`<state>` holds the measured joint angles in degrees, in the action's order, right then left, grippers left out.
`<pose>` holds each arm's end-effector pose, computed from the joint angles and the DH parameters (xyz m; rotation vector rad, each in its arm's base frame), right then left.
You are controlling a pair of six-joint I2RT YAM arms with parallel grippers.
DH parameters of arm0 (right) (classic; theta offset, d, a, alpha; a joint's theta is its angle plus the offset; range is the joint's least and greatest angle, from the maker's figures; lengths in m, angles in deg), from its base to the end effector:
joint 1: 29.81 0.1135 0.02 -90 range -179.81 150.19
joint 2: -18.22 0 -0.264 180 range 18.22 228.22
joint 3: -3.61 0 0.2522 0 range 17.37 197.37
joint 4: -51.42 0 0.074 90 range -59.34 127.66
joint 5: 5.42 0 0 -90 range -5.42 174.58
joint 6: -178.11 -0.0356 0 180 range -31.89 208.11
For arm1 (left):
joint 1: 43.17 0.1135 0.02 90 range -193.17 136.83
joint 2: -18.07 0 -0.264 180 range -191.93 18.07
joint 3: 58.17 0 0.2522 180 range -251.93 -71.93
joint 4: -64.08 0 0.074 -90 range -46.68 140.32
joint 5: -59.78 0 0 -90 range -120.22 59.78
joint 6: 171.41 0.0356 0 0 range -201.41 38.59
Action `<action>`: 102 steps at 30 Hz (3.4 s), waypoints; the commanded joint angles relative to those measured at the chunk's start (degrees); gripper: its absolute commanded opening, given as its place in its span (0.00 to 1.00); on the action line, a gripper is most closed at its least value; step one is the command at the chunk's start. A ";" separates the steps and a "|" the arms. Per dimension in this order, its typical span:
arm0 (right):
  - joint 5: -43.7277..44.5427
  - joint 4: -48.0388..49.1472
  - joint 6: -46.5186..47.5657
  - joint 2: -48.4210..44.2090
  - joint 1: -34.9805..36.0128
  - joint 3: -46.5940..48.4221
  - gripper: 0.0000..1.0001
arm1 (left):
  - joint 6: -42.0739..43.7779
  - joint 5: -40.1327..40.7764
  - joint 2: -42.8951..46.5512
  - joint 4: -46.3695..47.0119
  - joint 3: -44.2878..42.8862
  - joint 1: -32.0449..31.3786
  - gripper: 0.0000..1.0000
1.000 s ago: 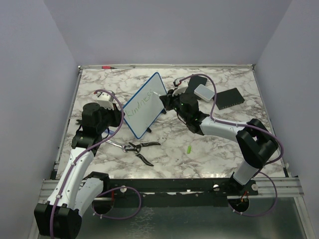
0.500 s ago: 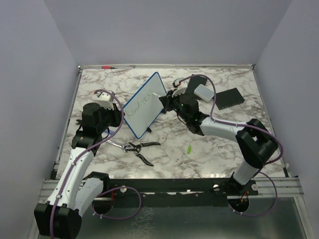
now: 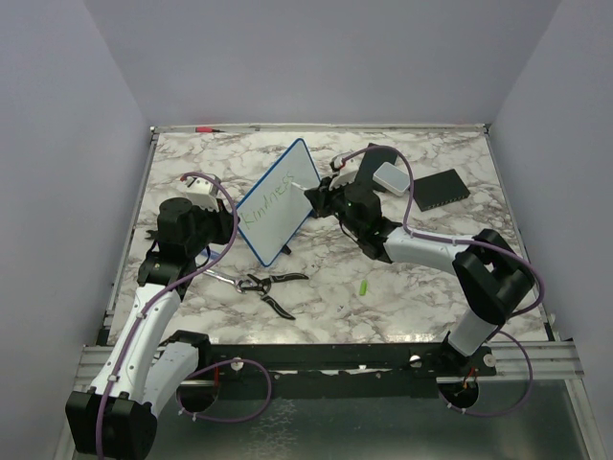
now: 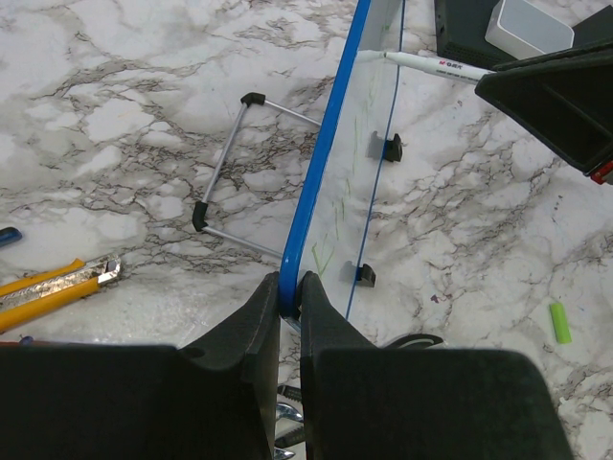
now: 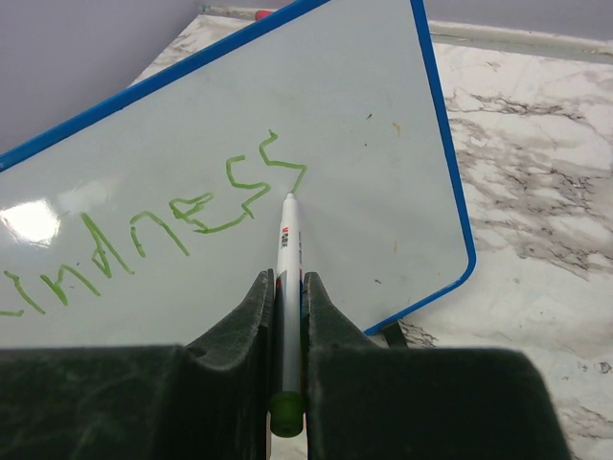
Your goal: Write a sentence on the whiteboard
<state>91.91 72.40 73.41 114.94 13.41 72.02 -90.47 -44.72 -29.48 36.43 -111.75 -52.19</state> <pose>0.2810 0.2578 0.2421 -0.3330 1.7077 0.6425 0.1897 -0.0391 0.2948 0.1683 1.9555 -0.4544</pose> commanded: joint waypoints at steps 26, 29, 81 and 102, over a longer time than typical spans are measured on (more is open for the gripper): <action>-11.94 1.88 1.16 -17.07 -0.51 -12.24 0.01 | 0.88 1.06 0.80 -0.61 0.52 -0.27 0.03; -14.85 2.32 0.43 -17.61 0.11 -13.01 0.01 | 0.88 1.06 0.74 -0.61 0.49 -0.24 0.03; -18.63 3.59 -0.68 -1.58 9.42 -4.93 0.01 | 0.84 1.18 0.26 -0.61 0.45 -0.23 0.03; -18.20 1.27 0.56 0.03 10.20 -3.58 0.01 | 0.89 1.17 0.35 -0.61 0.46 -0.31 0.03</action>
<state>73.34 75.13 73.00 113.48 22.79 67.15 -90.41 -44.33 -29.34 36.06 -111.64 -52.29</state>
